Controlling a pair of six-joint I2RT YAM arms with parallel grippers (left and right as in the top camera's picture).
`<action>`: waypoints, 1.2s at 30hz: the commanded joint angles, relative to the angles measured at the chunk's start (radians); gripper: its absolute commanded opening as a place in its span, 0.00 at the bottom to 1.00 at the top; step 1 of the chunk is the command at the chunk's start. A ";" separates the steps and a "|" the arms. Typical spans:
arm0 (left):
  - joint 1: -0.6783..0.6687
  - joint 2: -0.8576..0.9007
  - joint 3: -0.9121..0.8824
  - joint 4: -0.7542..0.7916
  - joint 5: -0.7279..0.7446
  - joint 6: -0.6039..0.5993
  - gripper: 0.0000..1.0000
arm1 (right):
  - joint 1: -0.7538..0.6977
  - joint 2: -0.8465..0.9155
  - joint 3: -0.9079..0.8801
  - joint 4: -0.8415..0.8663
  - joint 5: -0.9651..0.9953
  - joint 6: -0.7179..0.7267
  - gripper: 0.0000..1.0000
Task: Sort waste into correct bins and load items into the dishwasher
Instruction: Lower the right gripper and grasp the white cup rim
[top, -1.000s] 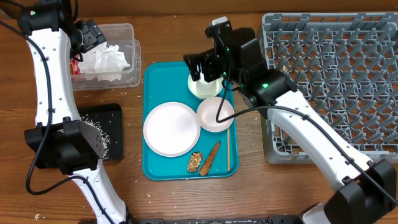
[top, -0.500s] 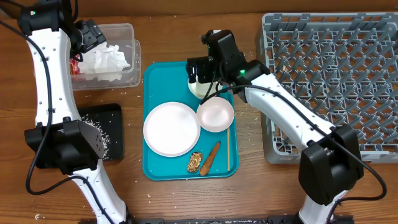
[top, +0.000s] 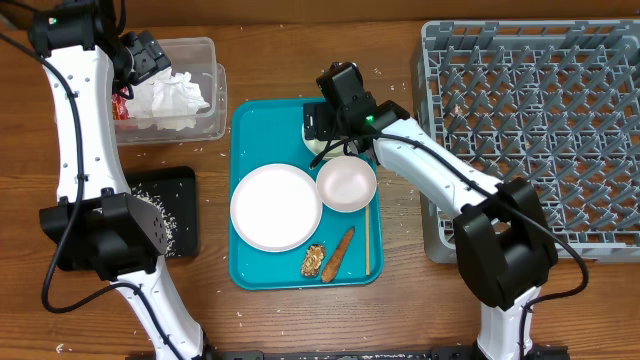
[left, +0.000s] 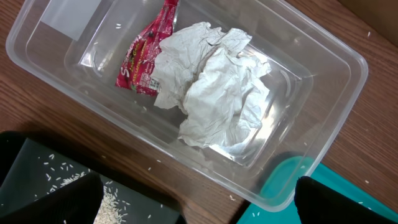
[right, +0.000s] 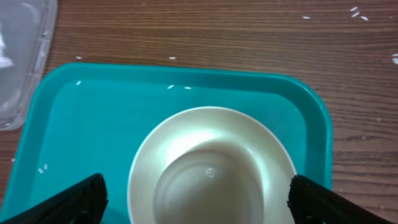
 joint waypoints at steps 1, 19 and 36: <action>-0.005 -0.028 -0.003 0.001 0.004 -0.013 1.00 | 0.009 0.034 0.019 0.001 0.033 0.015 0.95; -0.005 -0.028 -0.003 0.001 0.004 -0.013 1.00 | 0.031 0.045 0.013 -0.044 0.042 0.058 0.84; -0.005 -0.028 -0.003 0.001 0.004 -0.013 1.00 | 0.032 0.085 0.002 0.017 0.120 0.058 0.83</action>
